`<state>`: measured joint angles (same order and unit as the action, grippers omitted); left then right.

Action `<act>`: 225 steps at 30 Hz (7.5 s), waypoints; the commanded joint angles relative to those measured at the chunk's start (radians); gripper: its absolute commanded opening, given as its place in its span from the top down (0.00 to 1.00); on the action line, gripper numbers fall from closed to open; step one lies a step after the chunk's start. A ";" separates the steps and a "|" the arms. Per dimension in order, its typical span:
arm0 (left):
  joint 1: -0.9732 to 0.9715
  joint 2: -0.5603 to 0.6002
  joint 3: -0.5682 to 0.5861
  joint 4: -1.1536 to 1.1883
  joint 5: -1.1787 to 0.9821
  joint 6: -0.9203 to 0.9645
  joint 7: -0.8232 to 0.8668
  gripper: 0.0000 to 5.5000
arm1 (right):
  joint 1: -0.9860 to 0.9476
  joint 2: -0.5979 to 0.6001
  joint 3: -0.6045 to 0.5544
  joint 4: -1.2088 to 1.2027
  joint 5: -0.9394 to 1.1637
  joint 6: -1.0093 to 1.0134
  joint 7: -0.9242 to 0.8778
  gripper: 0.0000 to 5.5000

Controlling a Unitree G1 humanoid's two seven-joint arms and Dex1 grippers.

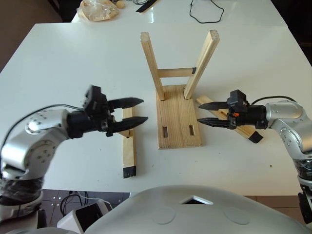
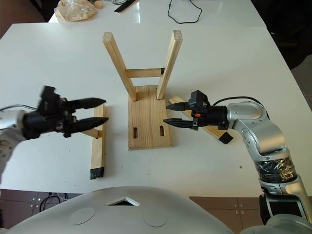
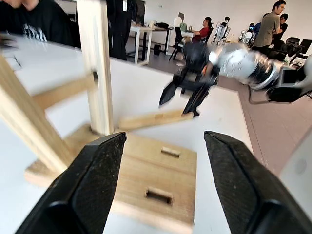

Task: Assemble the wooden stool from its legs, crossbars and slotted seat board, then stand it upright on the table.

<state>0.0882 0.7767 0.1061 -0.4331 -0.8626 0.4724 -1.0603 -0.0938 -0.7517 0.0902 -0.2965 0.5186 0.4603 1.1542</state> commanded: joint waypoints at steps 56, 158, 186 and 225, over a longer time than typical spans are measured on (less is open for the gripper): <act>0.320 0.227 0.119 0.142 0.430 -0.107 -0.015 0.35 | 0.082 0.032 -0.049 -0.134 0.035 0.004 -0.127 0.57; -0.054 0.001 0.070 -0.280 -0.205 0.185 0.260 0.56 | -0.363 0.108 0.000 -0.156 0.456 0.314 -0.098 0.64; 0.122 -0.045 0.011 -0.176 0.151 0.012 0.214 0.33 | -0.170 -0.174 0.000 0.063 0.011 -0.054 0.272 0.64; 0.168 -0.053 -0.040 -0.085 0.303 -0.050 0.169 0.33 | -0.131 -0.137 0.206 0.143 -0.206 -0.231 0.238 0.58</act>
<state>0.2514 0.7145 0.0795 -0.5319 -0.5815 0.4321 -0.8820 -0.2533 -0.8845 0.2716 -0.1490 0.3273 0.1874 1.3804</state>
